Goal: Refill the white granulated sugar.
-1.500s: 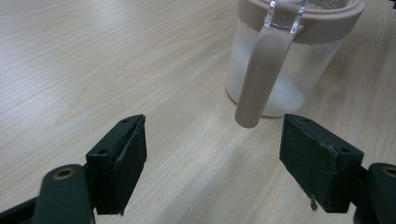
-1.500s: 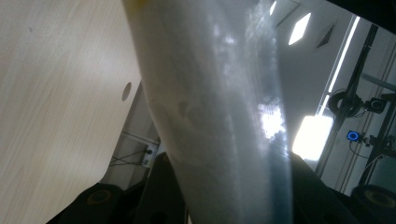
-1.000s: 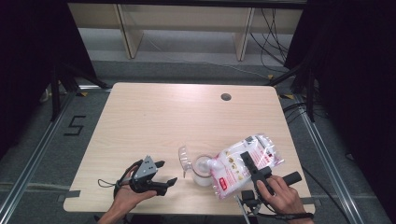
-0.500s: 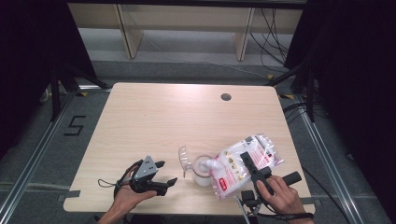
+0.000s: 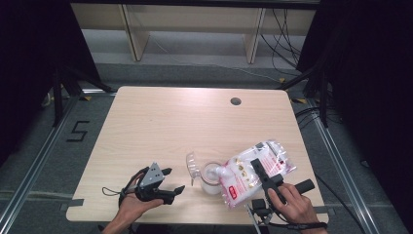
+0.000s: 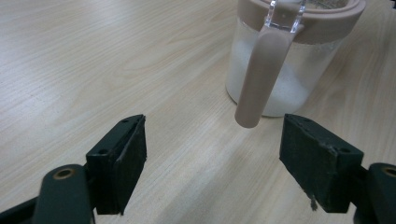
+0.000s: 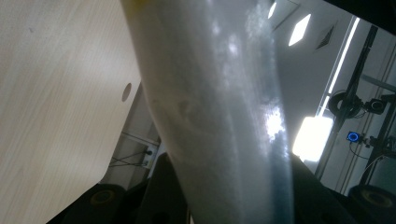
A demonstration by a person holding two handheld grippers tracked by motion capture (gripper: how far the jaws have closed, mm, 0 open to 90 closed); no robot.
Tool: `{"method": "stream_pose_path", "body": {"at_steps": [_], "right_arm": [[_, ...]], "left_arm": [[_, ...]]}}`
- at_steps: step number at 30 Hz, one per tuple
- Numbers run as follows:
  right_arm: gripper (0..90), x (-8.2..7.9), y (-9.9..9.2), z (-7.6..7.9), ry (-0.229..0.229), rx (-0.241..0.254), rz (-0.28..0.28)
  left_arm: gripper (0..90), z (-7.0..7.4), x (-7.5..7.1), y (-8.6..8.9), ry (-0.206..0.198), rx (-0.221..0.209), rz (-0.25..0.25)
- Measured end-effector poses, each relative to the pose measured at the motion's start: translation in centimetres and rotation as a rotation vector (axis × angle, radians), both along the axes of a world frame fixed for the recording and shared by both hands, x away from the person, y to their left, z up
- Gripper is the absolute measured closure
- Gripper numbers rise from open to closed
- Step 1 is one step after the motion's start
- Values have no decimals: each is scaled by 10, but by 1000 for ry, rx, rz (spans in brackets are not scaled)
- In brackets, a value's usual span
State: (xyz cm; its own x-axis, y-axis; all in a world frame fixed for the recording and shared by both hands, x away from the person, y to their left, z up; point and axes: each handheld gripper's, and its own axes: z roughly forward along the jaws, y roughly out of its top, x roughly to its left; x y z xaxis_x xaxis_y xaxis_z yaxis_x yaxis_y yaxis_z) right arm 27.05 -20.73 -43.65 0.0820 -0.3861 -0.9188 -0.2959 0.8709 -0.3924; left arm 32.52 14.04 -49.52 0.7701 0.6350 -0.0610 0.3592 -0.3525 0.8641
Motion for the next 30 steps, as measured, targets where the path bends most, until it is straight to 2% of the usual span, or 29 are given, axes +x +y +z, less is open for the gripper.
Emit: {"method": "stream_pose_path", "body": {"at_steps": [14,18,19,25,26,29,30], "right_arm": [[784,-1,0,0,2,-9,-3],[784,-1,0,-1,3,-5,-3],[785,-1,-1,-2,14,12,-10],[787,-1,-1,-2,15,12,-9],[787,-1,-1,-2,14,13,-8],[787,-1,-1,-2,14,13,-7],[788,-1,0,0,5,-4,-1]], "left_arm": [[229,0,0,0,0,1,0],[228,0,0,0,-6,5,-5],[229,0,0,1,-10,8,-4],[229,0,0,0,1,2,-2],[228,0,0,1,-10,8,-4],[229,0,0,0,-11,4,-3],[229,0,0,1,-9,7,-5]]}}
